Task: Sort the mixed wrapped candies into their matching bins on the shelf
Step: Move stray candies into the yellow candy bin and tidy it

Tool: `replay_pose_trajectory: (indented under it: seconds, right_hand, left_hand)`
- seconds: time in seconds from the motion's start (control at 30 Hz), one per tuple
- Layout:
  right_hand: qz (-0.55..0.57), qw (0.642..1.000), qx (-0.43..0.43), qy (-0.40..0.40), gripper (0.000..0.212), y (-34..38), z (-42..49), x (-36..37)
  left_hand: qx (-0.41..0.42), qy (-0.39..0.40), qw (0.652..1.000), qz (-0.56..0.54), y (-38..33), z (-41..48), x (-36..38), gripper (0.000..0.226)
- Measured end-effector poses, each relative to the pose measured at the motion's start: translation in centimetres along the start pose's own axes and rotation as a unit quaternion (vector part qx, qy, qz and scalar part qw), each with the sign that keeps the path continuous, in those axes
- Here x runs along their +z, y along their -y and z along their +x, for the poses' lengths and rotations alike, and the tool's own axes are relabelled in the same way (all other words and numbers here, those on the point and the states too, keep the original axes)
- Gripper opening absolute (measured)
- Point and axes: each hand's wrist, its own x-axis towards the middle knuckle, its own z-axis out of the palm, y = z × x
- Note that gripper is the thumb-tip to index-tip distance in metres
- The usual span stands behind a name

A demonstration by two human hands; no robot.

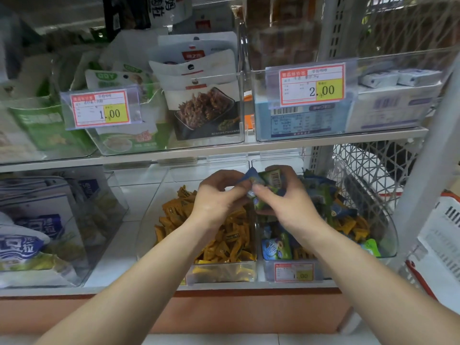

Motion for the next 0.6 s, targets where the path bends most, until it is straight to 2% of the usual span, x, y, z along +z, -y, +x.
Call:
replay_pose_trajectory:
  seconds: [0.07, 0.13, 0.17, 0.23, 0.3, 0.4, 0.47, 0.6]
  right_hand:
    - [-0.022, 0.999, -0.015, -0.024, 0.023, 0.0, 0.5, -0.9]
    - [-0.110, 0.989, -0.070, -0.068, 0.023, -0.1, 1.3, -2.1]
    - [-0.191, 0.972, -0.107, -0.090, 0.024, -0.3, 1.6, -2.8]
    - [-0.363, 0.913, -0.154, -0.103, 0.033, -1.6, 2.4, -4.5]
    - [-0.485, 0.866, -0.105, -0.055, 0.039, -3.0, 3.0, -5.5]
    - [-0.591, 0.805, -0.016, 0.050, 0.055, -4.9, 3.6, -5.8]
    - [-0.607, 0.792, -0.002, 0.072, 0.064, -5.4, 3.9, -5.5]
    - [-0.606, 0.792, 0.020, 0.073, 0.072, -6.2, 4.1, -5.1]
  left_hand:
    - [0.011, 0.030, 0.999, 0.038, 0.1, 0.5, -0.7, 0.013]
    - [0.035, 0.008, 0.987, 0.157, 0.5, 1.8, -2.4, 0.010]
    - [0.046, -0.022, 0.972, 0.231, 0.7, 2.7, -3.6, 0.009]
    - [0.040, -0.075, 0.924, 0.372, 1.4, 4.2, -6.1, 0.008]
    - [0.012, -0.079, 0.882, 0.464, 2.5, 5.5, -8.3, 0.013]
    - [-0.009, -0.028, 0.848, 0.529, 4.0, 7.7, -9.9, 0.021]
    - [0.000, 0.004, 0.828, 0.561, 4.6, 9.2, -9.5, 0.025]
    - [-0.019, 0.072, 0.781, 0.620, 5.8, 12.2, -7.8, 0.036]
